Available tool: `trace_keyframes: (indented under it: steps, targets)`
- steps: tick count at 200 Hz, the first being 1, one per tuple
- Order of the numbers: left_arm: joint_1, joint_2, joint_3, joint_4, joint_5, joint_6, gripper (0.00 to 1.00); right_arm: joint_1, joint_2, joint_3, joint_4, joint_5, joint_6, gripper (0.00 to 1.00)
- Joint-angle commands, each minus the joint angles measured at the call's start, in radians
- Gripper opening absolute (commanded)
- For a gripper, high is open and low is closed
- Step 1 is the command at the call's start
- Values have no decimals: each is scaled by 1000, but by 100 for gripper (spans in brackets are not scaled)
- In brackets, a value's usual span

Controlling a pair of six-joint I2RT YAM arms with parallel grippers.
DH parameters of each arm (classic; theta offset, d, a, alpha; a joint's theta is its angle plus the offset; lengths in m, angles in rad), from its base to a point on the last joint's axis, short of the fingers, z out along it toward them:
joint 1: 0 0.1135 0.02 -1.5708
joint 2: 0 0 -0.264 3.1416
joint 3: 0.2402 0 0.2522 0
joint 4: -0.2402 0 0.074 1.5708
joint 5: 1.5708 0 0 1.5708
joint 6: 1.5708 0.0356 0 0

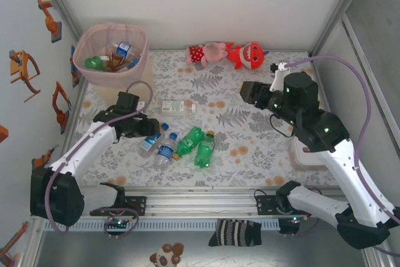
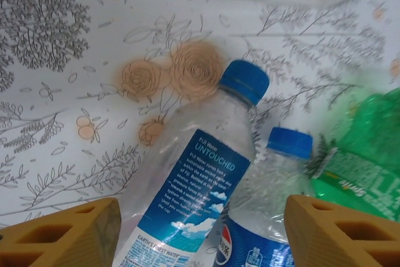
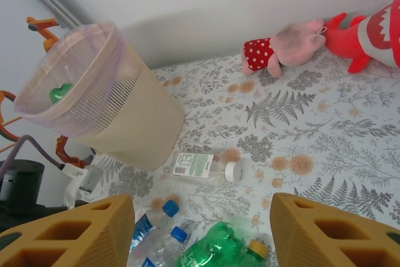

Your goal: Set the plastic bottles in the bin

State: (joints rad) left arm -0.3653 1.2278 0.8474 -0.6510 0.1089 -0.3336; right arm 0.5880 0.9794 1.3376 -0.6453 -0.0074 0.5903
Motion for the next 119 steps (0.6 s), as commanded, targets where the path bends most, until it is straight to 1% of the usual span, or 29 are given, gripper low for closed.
trace_keyframes:
  steps: [1,19,82,103,119]
  targets:
    - [-40,26,-16,-58,-99,18,75,4,2,-8,24,-2,8,59]
    - [-58,48,-20,-60,-113,23,79,3,6,-5,24,-3,7,58]
    - [-75,192,9,-48,-58,78,82,4,19,2,29,-8,5,59]
    - [-74,222,11,-35,-70,79,81,3,20,6,21,-5,3,58]
    - [-74,235,12,-26,-78,77,77,4,17,9,16,-2,1,59]
